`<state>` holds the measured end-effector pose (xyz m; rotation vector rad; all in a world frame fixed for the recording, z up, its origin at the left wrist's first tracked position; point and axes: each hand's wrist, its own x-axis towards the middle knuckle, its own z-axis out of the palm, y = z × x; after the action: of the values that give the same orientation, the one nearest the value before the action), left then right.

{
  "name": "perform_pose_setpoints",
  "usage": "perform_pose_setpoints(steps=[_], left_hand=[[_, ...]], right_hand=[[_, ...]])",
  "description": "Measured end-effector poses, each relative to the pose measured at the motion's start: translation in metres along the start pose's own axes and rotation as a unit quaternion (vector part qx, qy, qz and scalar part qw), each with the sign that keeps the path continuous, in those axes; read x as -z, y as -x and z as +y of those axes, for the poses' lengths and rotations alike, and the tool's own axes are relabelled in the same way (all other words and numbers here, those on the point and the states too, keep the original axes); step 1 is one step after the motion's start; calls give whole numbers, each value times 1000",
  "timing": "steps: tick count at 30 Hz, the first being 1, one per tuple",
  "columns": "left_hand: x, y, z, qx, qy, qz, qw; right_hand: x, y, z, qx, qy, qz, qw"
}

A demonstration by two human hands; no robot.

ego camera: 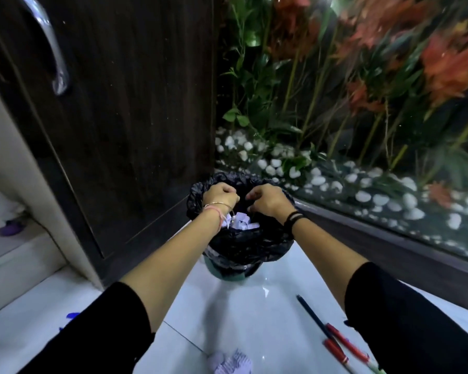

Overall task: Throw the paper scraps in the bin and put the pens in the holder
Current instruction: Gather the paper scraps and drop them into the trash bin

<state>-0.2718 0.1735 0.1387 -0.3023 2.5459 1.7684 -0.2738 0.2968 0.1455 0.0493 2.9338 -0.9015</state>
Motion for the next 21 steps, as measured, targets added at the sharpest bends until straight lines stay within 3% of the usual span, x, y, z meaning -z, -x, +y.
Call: perform_pose_setpoints(steps=[3, 8, 11, 14, 18, 21], left_hand=[[5, 18, -1, -34, 18, 17, 999], [20, 85, -29, -101, 51, -32, 993], [26, 122, -85, -98, -3, -70, 993], [28, 153, -161, -76, -97, -114, 986], [32, 188, -241, -36, -223, -247, 942], [32, 208, -270, -64, -261, -317, 910]], right_hand=[[7, 27, -5, 46, -32, 61, 997], [-13, 105, 10, 132, -153, 95, 975], [-58, 150, 44, 149, -136, 50, 978], [-117, 184, 90, 130, -103, -50, 985], [-183, 218, 128, 112, -33, -174, 978], [-205, 233, 135, 136, 15, -183, 973]])
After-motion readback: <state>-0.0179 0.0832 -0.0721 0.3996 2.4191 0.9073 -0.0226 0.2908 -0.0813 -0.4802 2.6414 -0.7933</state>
